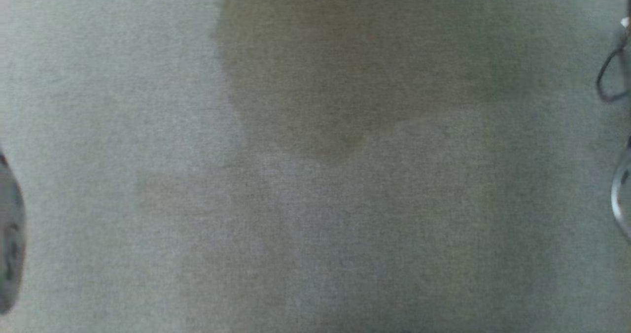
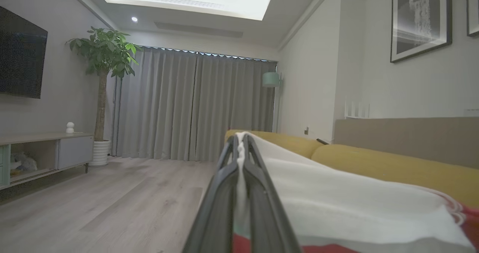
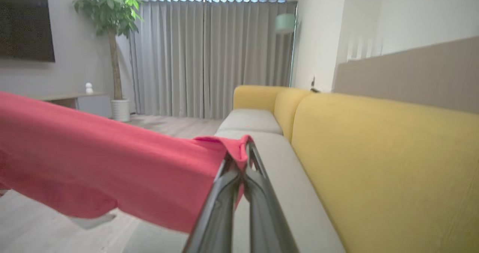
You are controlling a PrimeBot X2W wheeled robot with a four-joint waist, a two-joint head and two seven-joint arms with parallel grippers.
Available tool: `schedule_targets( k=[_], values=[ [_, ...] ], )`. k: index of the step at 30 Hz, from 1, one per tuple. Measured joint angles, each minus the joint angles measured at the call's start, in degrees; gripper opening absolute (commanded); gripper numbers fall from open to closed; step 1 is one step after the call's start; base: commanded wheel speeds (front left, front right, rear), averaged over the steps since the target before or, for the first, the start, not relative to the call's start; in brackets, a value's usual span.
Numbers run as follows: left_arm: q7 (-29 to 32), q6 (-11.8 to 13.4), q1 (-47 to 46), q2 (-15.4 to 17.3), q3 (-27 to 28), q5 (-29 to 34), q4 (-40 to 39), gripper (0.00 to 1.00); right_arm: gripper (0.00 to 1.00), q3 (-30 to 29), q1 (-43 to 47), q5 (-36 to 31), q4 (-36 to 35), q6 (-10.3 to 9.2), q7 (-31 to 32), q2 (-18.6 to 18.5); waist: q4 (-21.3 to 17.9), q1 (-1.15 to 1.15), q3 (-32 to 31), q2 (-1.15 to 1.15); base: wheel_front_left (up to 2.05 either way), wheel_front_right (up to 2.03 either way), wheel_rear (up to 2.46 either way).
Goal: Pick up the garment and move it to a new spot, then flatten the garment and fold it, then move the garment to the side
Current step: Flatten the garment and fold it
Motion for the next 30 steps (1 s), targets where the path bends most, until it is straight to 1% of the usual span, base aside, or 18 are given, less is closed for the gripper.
schedule_targets(
  k=[4,9,12,15,16,17,20,24,27,30],
  values=[
    [-2.09,-1.15,5.91,-1.18,-3.81,0.96,3.45,0.00,0.00,0.69,4.53,-0.05,7.31,0.00,-0.25,-0.40,0.67,-0.01,-1.04,0.00,0.00,0.00,0.00],
    [-3.05,-1.64,18.27,-1.78,-8.78,0.96,6.16,0.00,0.00,4.27,12.17,-0.03,15.85,0.00,2.47,-1.53,1.42,-0.01,-3.05,0.00,0.00,0.00,0.00],
    [-3.38,-1.65,26.22,-1.48,-12.96,0.85,6.05,0.00,0.00,6.89,15.39,0.59,19.07,0.00,4.39,-2.55,1.78,-0.02,-4.83,0.00,0.00,0.00,0.00],
    [-2.60,-1.65,33.65,-0.47,-17.44,-0.91,3.88,0.00,0.00,10.60,17.46,1.85,20.47,0.00,7.44,-3.98,2.12,-0.02,-6.93,0.00,0.00,0.00,0.00],
    [-1.76,-1.65,35.79,0.30,-19.05,-1.56,2.83,0.00,0.00,11.96,18.28,2.31,20.58,0.00,8.39,-4.38,2.23,-0.02,-7.68,0.00,0.00,0.00,0.00],
    [-1.76,-1.65,35.79,0.30,-19.05,-1.56,2.83,0.00,0.00,11.96,18.28,2.31,20.58,0.00,8.39,-4.38,2.23,-0.02,-7.68,0.00,0.00,0.00,0.00],
    [1.05,-1.66,41.78,3.27,-23.13,-3.66,-0.85,0.00,0.00,16.29,21.39,4.83,20.89,0.00,10.92,-4.86,2.56,-0.02,-10.17,0.00,0.00,0.00,0.00],
    [5.16,-1.66,48.41,7.36,-27.39,-6.48,-6.97,0.00,0.00,21.86,26.83,10.25,20.51,0.00,13.66,-5.27,2.92,-0.03,-13.47,0.00,0.00,0.00,0.00],
    [8.37,-1.66,52.58,10.34,-29.36,-7.76,-11.96,0.00,0.00,26.58,31.07,15.07,17.85,0.00,16.16,-6.62,3.11,-0.02,-15.71,0.00,0.00,0.00,0.00],
    [11.11,-1.65,55.89,13.05,-30.06,-8.27,-16.63,0.00,0.00,30.87,35.03,21.28,13.10,0.00,19.34,-8.58,3.18,-0.02,-17.66,0.00,0.00,0.00,0.00]
  ],
)
